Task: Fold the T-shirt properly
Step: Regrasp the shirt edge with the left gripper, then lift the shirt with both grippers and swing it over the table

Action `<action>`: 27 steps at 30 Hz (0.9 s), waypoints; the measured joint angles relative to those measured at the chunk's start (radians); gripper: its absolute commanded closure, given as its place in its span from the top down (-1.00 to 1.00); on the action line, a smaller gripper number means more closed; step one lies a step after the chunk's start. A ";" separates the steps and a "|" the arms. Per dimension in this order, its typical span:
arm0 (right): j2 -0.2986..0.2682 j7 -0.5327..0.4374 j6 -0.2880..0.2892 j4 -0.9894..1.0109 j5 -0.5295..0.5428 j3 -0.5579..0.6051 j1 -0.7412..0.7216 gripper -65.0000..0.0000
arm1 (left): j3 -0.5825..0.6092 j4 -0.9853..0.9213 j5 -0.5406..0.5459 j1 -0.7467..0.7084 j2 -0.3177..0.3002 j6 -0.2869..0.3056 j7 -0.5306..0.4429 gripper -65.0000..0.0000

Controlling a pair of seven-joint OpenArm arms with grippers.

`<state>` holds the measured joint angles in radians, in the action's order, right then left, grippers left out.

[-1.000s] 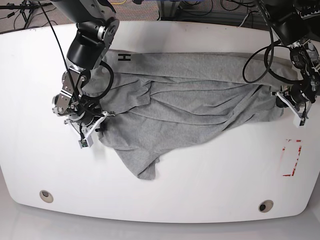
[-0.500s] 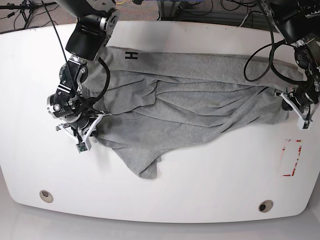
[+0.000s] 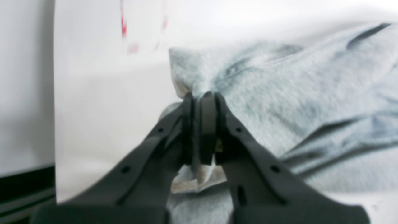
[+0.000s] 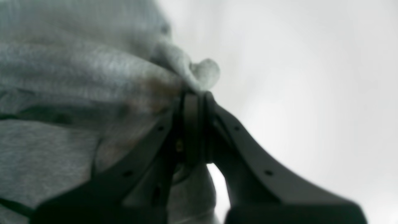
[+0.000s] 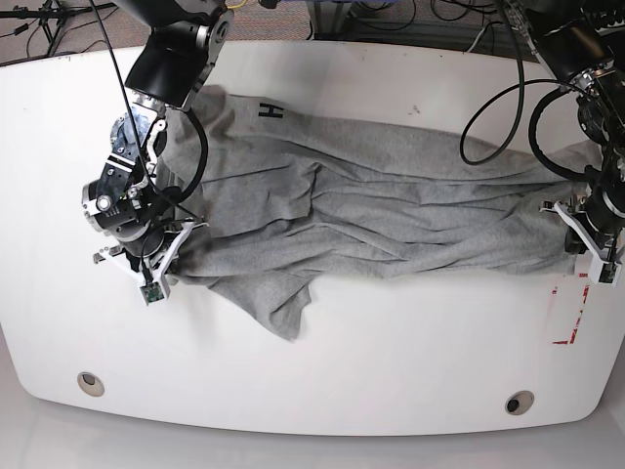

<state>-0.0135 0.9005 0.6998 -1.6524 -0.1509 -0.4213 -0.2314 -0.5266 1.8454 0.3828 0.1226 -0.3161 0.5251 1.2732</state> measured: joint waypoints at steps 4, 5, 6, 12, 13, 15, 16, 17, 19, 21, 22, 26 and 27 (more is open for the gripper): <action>-0.005 0.003 0.000 -0.018 -0.002 0.010 -0.028 -0.98 | -0.003 0.003 -0.016 0.056 0.005 -0.002 0.076 -1.00; -0.006 0.003 0.000 -0.023 -0.002 0.014 -0.034 -0.98 | -0.003 0.003 -0.016 0.074 0.005 -0.001 0.084 -1.00; -0.007 0.003 0.000 -0.030 -0.001 0.020 -0.040 -0.98 | -0.005 0.003 -0.016 0.087 0.004 -0.002 0.087 -1.00; -0.070 0.038 0.007 -0.082 0.018 0.087 -0.101 -0.98 | -0.005 0.008 -0.016 0.190 0.000 -0.001 0.089 -1.00; -0.084 0.061 0.008 -0.085 0.017 0.093 -0.118 -0.98 | -0.005 0.008 -0.016 0.205 0.000 -0.001 0.089 -1.00; -0.109 0.082 0.008 -0.089 0.016 0.099 -0.155 -0.98 | -0.004 0.008 -0.016 0.246 0.000 0.001 0.093 -1.00; -0.121 0.088 0.008 -0.089 0.016 0.099 -0.175 -0.98 | -0.003 0.008 -0.016 0.270 0.000 0.002 0.096 -1.00; -0.131 0.096 0.008 -0.090 0.016 0.099 -0.198 -0.98 | -0.002 0.008 -0.016 0.293 0.000 0.002 0.096 -1.00; -0.147 0.105 0.007 -0.092 0.016 0.099 -0.237 -0.98 | 0.012 0.008 -0.018 0.341 -0.002 0.001 0.096 -1.00; -0.165 0.105 0.008 -0.092 0.016 0.100 -0.275 -0.98 | 0.040 0.008 -0.025 0.393 -0.006 -0.002 0.095 -1.00; -0.173 0.105 0.006 -0.092 0.016 0.103 -0.294 -0.98 | 0.058 0.008 -0.024 0.422 -0.006 -0.003 0.095 -1.00; -0.211 0.117 0.008 -0.085 0.017 0.127 -0.372 -0.98 | 0.092 0.008 -0.018 0.512 -0.003 -0.002 0.088 -1.00; -0.223 0.128 0.006 -0.081 0.016 0.143 -0.392 -0.98 | 0.102 0.008 -0.021 0.539 -0.003 -0.002 0.089 -1.00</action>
<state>-0.2367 1.0283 0.7059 -1.7332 -0.1352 -0.2783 -0.6235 -0.4244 1.8530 0.3614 0.6613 -0.3191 0.5228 1.3617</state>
